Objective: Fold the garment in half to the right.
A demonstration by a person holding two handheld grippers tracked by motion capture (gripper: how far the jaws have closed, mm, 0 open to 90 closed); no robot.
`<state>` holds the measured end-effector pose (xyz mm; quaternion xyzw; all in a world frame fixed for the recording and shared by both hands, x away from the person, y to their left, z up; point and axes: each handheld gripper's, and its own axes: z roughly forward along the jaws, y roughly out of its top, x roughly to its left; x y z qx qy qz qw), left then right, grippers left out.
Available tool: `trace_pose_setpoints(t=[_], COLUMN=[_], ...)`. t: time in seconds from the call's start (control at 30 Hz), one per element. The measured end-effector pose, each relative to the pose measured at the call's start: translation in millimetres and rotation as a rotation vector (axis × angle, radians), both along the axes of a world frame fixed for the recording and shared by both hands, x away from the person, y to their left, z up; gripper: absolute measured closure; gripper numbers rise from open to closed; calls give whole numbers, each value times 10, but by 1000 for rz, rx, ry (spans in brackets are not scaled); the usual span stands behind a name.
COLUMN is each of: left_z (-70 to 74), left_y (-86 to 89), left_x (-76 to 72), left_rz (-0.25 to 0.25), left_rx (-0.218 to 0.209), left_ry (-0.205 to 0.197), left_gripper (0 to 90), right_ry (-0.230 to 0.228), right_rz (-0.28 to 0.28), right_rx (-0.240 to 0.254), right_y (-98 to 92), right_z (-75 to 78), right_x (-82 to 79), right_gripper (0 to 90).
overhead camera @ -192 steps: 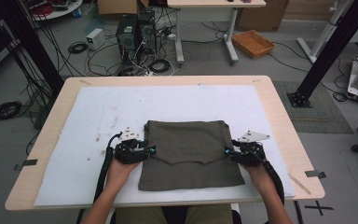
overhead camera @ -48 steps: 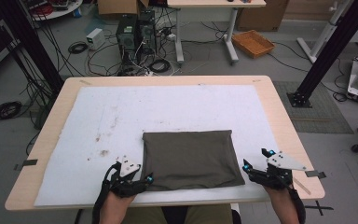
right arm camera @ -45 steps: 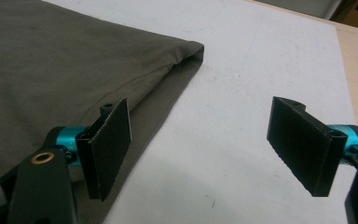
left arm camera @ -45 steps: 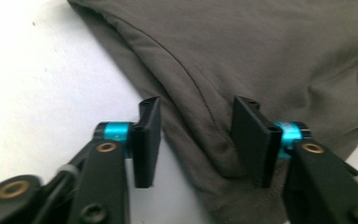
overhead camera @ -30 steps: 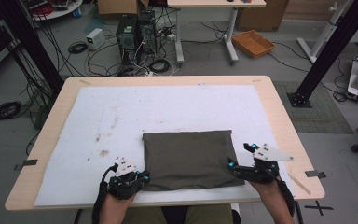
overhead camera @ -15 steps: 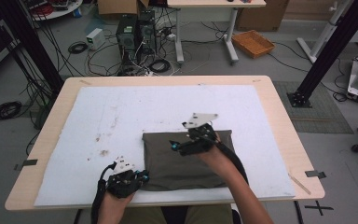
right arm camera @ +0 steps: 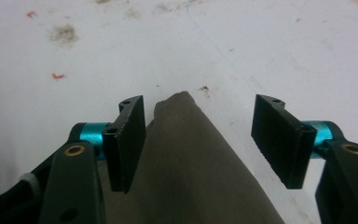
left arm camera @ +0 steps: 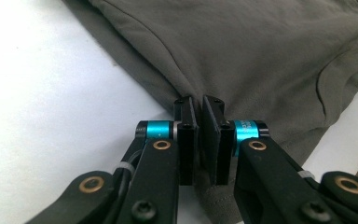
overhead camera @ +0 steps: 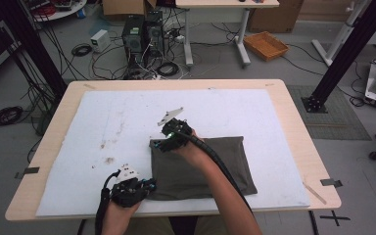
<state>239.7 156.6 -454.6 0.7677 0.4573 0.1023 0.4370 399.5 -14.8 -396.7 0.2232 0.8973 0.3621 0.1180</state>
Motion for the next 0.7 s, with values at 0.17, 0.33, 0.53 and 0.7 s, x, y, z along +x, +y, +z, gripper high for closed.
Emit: trace_pose_setpoints(t=[0.17,0.33,0.53,0.7], left_z=[-7,-11,-20,36], left_y=[15,43,103,138], left_x=[4,18,55,33], left_rz=[3,0,-11,-15], left_rx=[-21,-41,-90,-120], left_ry=[16,35,66,23], left_gripper=[836,839,844,845], right_ry=[3,33,64,4], right_rz=[17,33,64,75], right_rx=[-84,-147,-141,-124], right_y=[232,363,369,362], right_z=[-148,-293,-337,-273], right_x=[102,200,220,185], right_gripper=[484,677,876,887])
